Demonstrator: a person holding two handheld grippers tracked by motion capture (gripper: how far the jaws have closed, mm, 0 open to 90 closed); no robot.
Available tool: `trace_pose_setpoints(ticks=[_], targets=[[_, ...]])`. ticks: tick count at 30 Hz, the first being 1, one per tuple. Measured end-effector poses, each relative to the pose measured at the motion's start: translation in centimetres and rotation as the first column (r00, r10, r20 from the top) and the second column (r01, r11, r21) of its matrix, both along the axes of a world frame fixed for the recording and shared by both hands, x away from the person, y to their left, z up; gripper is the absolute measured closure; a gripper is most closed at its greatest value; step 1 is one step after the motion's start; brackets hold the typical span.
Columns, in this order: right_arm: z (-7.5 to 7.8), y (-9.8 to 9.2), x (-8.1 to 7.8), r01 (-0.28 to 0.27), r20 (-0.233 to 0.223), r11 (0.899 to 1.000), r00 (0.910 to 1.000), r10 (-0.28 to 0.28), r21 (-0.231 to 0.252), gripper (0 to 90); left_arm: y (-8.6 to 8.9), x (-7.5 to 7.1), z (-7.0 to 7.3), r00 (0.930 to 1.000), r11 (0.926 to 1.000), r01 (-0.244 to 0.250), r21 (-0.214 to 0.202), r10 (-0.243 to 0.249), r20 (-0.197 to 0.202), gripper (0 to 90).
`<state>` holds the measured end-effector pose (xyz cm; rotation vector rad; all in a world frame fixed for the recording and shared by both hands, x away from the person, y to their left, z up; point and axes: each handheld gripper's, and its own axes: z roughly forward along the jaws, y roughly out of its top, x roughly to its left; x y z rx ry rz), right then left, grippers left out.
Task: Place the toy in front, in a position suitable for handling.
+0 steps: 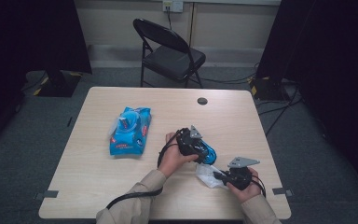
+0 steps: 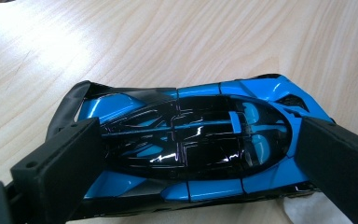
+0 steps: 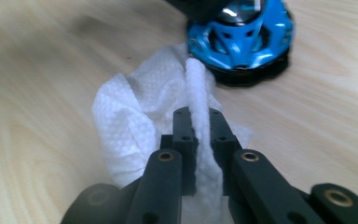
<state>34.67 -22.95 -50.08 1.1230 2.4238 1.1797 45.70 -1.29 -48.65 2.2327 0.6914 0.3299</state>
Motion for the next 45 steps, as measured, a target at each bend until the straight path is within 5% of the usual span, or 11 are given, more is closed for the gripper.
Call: trace_pose_setpoints(ticks=[6, 11, 14, 16, 22, 27, 39, 45], targets=[[1.5, -2.4, 1.1, 0.139, 0.026, 0.989, 0.9898, -0.140, 0.053, 87.6, 0.0, 0.0, 0.0, 1.0000, 1.0000, 0.001, -0.002, -0.001, 0.001, 0.9], [2.4, -5.0, 1.9, 0.283, 0.079, 0.951, 0.9527, -0.293, 0.123, 87.8, 0.0, 0.0, 0.0, 1.0000, 1.0000, 0.002, -0.001, -0.002, 0.001, 0.9], [1.9, -5.2, 2.5, 0.354, 0.103, 0.931, 0.9263, -0.363, 0.095, 87.8, 0.0, 0.0, 0.0, 1.0000, 1.0000, 0.002, -0.001, -0.002, 0.000, 0.9], [1.4, -4.8, 2.9, 0.375, 0.120, 0.925, 0.9172, -0.380, 0.066, 87.8, 0.0, 0.0, 0.0, 1.0000, 1.0000, 0.003, 0.000, -0.003, 0.001, 0.9], [-0.2, -1.8, 4.0, 0.320, 0.105, 0.947, 0.9431, -0.315, -0.026, 87.5, 0.1, 0.0, -0.1, 1.0000, 1.0000, 0.004, -0.005, -0.004, 0.006, 0.9], [-0.4, -0.1, 4.0, 0.237, 0.094, 0.971, 0.9677, -0.234, -0.031, 84.9, 0.0, -0.2, -0.2, 0.9999, 1.0000, -0.007, -0.007, 0.007, 0.015, 0.9], [-0.3, 0.6, 2.9, 0.128, 0.063, 0.991, 0.9901, -0.125, -0.044, 86.4, -0.2, -0.2, -0.1, 0.9998, 0.9999, -0.012, 0.006, 0.012, 0.016, 0.9], [-0.2, 0.9, 2.3, 0.094, 0.049, 0.995, 0.9945, -0.093, -0.034, 86.7, -0.2, -0.3, -0.2, 0.9997, 0.9999, -0.011, -0.002, 0.011, 0.021, 0.9]])
